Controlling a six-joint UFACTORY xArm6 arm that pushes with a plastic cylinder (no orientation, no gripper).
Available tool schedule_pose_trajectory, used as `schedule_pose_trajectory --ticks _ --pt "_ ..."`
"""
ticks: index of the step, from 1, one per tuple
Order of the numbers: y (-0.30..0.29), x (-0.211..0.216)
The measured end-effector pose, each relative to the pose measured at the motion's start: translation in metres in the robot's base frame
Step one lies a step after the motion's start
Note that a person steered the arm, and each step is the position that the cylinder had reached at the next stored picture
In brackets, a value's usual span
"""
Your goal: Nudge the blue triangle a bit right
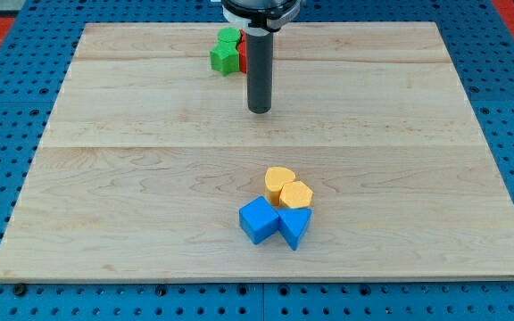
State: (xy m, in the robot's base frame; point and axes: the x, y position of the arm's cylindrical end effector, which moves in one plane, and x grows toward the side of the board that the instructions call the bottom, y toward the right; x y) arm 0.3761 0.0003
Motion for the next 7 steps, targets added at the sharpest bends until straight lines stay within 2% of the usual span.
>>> schedule_pose_trajectory --ticks 2,5,7 --pt "-0.038 -0.029" --pt "-0.097 -0.033" --pt "-0.11 -0.033"
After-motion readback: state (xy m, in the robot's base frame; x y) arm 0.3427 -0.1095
